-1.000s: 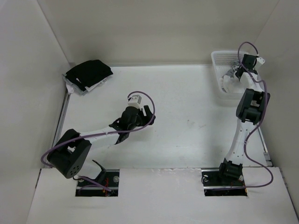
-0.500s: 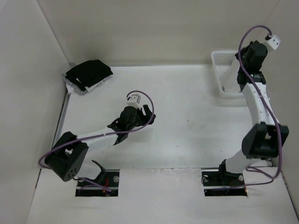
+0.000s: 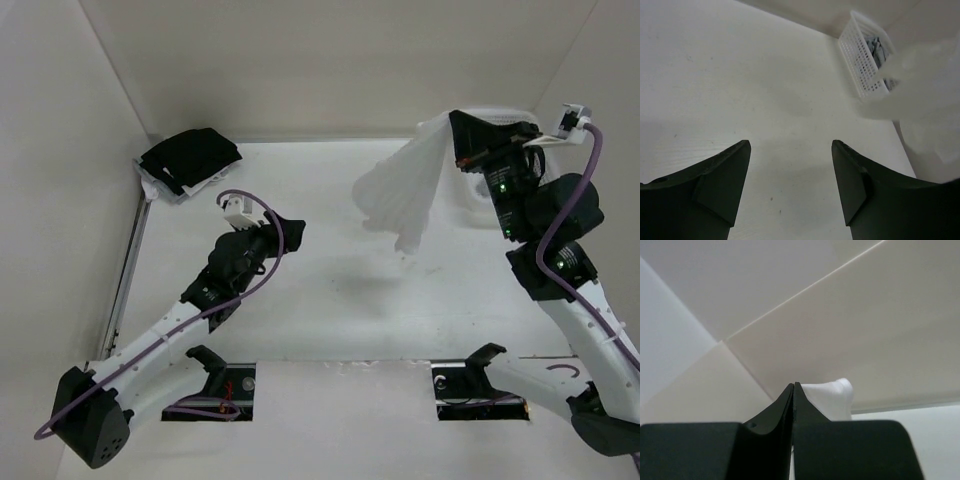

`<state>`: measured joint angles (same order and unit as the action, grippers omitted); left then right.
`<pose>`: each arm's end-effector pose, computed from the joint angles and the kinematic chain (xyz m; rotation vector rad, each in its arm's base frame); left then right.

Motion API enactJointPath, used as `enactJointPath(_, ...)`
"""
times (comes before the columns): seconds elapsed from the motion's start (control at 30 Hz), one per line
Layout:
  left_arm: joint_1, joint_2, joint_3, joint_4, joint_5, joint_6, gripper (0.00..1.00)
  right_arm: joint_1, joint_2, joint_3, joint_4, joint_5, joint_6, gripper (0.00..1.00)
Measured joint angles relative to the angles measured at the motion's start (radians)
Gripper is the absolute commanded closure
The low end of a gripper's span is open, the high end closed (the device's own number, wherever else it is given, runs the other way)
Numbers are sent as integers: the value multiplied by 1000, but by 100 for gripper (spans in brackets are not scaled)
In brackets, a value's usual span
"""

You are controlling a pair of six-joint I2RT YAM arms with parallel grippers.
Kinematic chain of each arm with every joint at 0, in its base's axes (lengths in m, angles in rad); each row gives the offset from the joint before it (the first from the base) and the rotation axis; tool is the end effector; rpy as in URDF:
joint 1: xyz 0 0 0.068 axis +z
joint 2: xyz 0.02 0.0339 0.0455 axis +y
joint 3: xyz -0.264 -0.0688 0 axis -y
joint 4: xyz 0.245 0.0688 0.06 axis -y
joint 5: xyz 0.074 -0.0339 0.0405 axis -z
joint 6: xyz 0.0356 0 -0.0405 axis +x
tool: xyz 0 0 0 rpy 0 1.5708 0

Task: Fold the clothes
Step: Move the tank top to the center of the board

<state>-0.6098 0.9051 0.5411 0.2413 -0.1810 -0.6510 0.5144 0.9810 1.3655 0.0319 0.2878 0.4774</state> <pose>0.1803 -0.1181 0.2766 -0.1764 1.7459 -0.7835 0.1588 0.0781 0.5242 0.2392 1.1774 0.7075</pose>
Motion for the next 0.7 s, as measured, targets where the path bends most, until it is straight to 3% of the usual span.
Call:
enactJointPath(0.17, 14, -37, 0, -84, -40, -18, 36, 70, 37, -93, 26, -8, 40, 97)
enactJointPath(0.33, 50, -30, -18, -132, -53, -41, 39, 66, 380, -212, 85, -85, 166, 97)
enactJointPath(0.4, 53, -18, -30, -146, -56, -46, 41, 53, 602, -184, 93, -138, 212, 88)
enactJointPath(0.5, 26, 11, -50, -179, -60, -48, 44, 23, 826, -151, 69, -176, 259, 58)
enactJointPath(0.57, -19, 37, -53, -203, -68, -47, 50, -7, 858, -169, 24, -182, 280, 54)
enactJointPath(0.63, -101, 84, -53, -209, -67, -47, 58, -22, 794, -203, 40, -165, 286, 61)
enactJointPath(0.7, -203, 145, -35, -227, -87, -53, 68, -22, 641, -346, 113, -141, 288, 84)
